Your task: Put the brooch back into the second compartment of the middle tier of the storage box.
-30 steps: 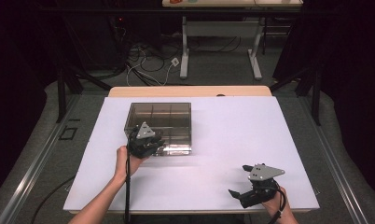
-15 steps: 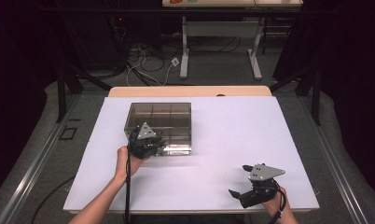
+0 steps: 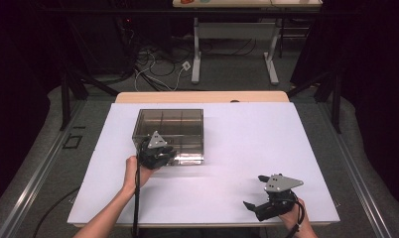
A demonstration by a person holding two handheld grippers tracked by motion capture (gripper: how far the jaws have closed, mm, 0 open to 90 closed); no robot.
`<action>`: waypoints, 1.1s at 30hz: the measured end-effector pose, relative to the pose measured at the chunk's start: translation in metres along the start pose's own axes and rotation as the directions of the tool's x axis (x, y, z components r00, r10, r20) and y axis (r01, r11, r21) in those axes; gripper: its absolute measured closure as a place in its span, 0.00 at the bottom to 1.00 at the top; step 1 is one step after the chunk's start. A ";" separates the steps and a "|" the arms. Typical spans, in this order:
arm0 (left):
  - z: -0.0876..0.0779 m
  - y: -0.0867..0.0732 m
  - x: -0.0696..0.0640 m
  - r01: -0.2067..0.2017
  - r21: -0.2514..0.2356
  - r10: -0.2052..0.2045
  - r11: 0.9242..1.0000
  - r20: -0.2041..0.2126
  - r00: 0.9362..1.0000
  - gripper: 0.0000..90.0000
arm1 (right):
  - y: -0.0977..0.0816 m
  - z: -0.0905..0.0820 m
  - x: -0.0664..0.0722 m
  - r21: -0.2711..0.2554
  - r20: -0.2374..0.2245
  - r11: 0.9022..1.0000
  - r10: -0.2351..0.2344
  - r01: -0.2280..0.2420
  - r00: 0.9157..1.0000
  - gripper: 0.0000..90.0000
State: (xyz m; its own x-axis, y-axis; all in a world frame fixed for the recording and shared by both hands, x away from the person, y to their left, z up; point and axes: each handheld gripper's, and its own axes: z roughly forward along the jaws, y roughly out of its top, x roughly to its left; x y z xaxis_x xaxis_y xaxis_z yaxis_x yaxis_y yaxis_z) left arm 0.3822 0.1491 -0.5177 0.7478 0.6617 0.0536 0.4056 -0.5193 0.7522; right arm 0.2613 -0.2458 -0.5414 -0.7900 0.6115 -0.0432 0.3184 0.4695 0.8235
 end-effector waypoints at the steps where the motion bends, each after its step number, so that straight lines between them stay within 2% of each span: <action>1: 0.000 0.000 0.000 0.000 0.000 0.000 1.000 0.000 1.000 0.85 | 0.000 0.000 0.000 0.000 0.001 1.000 0.000 0.000 1.000 0.01; 12: 0.000 0.000 -0.001 0.005 -0.002 -0.005 1.000 -0.003 1.000 0.84 | 0.000 -0.001 0.000 0.006 -0.002 1.000 0.001 -0.001 1.000 0.01; 19: -0.003 0.001 -0.002 -0.003 -0.012 0.003 1.000 -0.010 1.000 0.78 | 0.000 -0.001 0.000 0.005 0.002 1.000 0.002 -0.002 1.000 0.01; 23: -0.006 0.001 -0.004 -0.004 -0.020 0.003 1.000 -0.020 1.000 0.71 | 0.000 -0.001 0.000 0.003 0.002 1.000 0.001 -0.001 1.000 0.01; 25: -0.008 0.001 -0.005 -0.003 -0.030 0.002 1.000 -0.044 0.999 0.65 | 0.000 -0.001 0.000 0.003 0.001 1.000 0.001 -0.001 1.000 0.01; 33: -0.016 -0.002 -0.008 -0.006 -0.030 0.004 1.000 -0.042 0.999 0.48 | 0.000 -0.002 0.000 0.003 -0.001 1.000 -0.002 0.002 1.000 0.01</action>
State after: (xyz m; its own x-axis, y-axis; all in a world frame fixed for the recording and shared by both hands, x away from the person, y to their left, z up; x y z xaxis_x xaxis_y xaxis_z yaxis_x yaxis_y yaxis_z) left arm 0.3671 0.1535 -0.5088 0.7268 0.6817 0.0847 0.3856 -0.5068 0.7710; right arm 0.2604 -0.2465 -0.5402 -0.7910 0.6103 -0.0439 0.3188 0.4724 0.8217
